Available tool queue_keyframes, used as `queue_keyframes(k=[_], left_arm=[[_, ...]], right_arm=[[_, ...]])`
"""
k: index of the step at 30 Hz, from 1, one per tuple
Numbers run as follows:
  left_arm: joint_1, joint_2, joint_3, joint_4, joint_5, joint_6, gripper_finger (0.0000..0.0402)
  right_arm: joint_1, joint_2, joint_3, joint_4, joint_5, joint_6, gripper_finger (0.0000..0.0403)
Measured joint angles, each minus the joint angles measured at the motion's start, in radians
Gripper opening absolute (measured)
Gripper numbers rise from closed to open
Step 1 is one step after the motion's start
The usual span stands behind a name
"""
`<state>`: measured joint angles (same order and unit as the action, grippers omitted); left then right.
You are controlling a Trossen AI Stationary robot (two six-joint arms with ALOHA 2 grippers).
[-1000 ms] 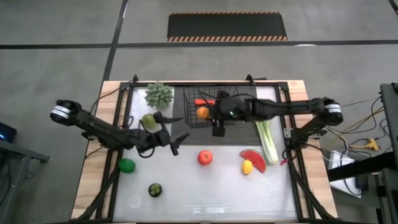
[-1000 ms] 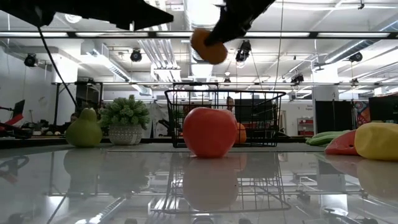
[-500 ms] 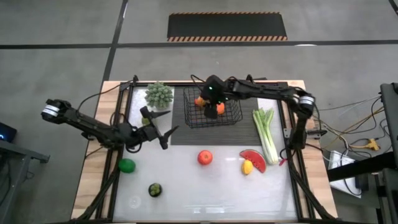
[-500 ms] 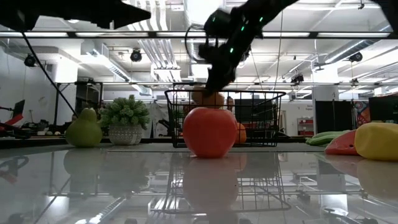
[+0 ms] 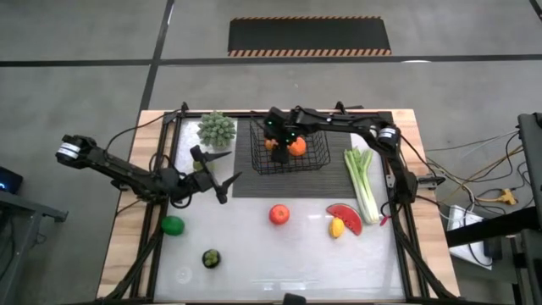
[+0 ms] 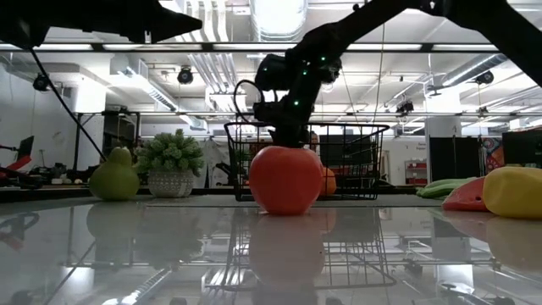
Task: Build produce basket
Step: Put the yellow mango into the black wire basket, then put the green pear into the black wire basket
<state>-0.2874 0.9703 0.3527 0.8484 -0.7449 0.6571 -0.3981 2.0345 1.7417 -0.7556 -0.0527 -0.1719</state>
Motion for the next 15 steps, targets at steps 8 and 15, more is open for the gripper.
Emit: queue_keyframes(k=[8,15], left_arm=[[0.0,0.011,0.002,0.003,0.0,-0.025,0.0315],[-0.005,0.051,0.006,0.005,0.111,-0.452,0.0315]], right_arm=[[0.0,0.005,0.017,-0.005,0.0,0.005,0.0268],[0.0,-0.048,0.019,-0.02,0.001,0.019,0.0313]])
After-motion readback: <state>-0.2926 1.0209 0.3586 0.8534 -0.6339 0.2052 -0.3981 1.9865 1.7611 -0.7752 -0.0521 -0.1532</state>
